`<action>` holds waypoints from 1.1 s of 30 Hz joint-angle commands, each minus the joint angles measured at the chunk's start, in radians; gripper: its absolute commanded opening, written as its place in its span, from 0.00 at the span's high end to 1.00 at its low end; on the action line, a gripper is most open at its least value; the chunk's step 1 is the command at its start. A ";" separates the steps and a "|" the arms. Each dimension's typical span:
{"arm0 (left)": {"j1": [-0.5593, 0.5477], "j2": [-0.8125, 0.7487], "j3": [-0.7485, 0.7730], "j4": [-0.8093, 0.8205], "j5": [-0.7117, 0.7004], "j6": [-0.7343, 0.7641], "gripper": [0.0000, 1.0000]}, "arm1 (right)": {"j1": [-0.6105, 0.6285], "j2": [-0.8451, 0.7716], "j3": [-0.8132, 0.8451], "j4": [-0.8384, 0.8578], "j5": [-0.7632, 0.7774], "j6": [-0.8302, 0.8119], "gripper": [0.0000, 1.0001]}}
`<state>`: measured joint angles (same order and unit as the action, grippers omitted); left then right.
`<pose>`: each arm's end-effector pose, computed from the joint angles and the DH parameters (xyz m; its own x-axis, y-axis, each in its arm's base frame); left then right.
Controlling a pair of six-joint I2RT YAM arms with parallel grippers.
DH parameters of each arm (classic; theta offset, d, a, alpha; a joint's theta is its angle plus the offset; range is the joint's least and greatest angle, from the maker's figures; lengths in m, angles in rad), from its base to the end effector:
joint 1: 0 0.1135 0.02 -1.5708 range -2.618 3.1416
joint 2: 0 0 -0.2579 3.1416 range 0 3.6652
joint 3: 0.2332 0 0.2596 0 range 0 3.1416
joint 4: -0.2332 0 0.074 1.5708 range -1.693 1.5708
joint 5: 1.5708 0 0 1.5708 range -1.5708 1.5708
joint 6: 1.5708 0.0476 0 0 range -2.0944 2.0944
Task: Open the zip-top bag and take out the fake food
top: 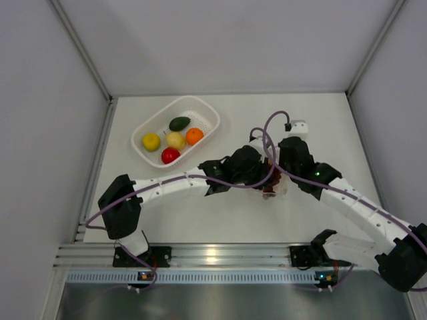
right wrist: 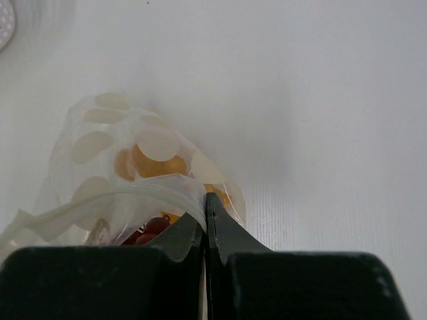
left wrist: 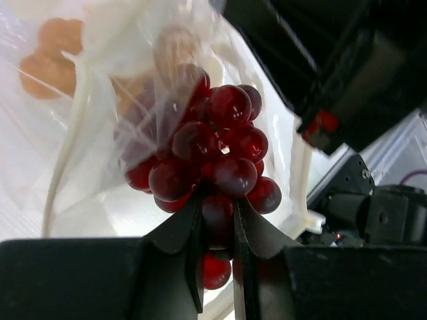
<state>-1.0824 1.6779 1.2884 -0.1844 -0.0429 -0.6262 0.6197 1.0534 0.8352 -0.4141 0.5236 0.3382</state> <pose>0.1923 -0.3577 0.2635 -0.7136 0.0951 -0.6941 0.5519 0.6866 -0.4733 0.2132 0.1229 0.2734 -0.5118 -0.0122 -0.8590 -0.0051 0.9999 -0.0111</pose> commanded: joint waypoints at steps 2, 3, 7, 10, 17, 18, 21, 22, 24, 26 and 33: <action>-0.001 -0.098 -0.024 0.072 0.092 0.033 1.00 | 0.012 0.048 0.093 0.005 0.088 -0.050 1.00; -0.001 -0.116 -0.031 0.072 0.095 0.039 1.00 | 0.011 0.068 0.099 0.003 0.085 -0.054 1.00; -0.001 -0.168 -0.057 0.072 -0.007 0.025 1.00 | 0.011 0.086 0.087 0.004 0.066 -0.036 1.00; -0.001 -0.207 -0.077 0.072 -0.116 -0.009 1.00 | 0.012 0.073 0.064 0.012 0.043 -0.019 1.00; -0.001 -0.286 -0.135 0.214 -0.179 -0.043 1.00 | 0.011 0.049 -0.004 0.075 -0.020 0.025 1.00; -0.001 -0.293 -0.139 0.221 -0.189 -0.050 1.00 | 0.011 0.054 -0.007 0.078 -0.022 0.027 1.00; -0.002 -0.329 -0.165 0.266 -0.210 -0.055 1.00 | 0.009 0.062 -0.015 0.086 -0.036 0.045 1.00; -0.001 -0.336 -0.169 0.270 -0.218 -0.058 1.00 | 0.009 0.062 -0.018 0.096 -0.039 0.047 1.00; -0.001 -0.359 -0.178 0.276 -0.233 -0.069 1.00 | 0.011 0.069 -0.024 0.107 -0.039 0.055 1.00; -0.001 -0.391 -0.182 0.284 -0.235 -0.073 1.00 | 0.005 0.086 -0.025 0.113 -0.042 0.059 1.00; -0.001 -0.474 -0.135 0.122 -0.397 -0.040 1.00 | -0.041 0.125 -0.008 0.115 -0.060 0.061 1.00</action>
<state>-1.0824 1.2572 1.0962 -0.0246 -0.3050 -0.6807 0.5987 1.1740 0.8124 -0.3496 0.4732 0.3859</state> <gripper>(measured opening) 0.207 0.003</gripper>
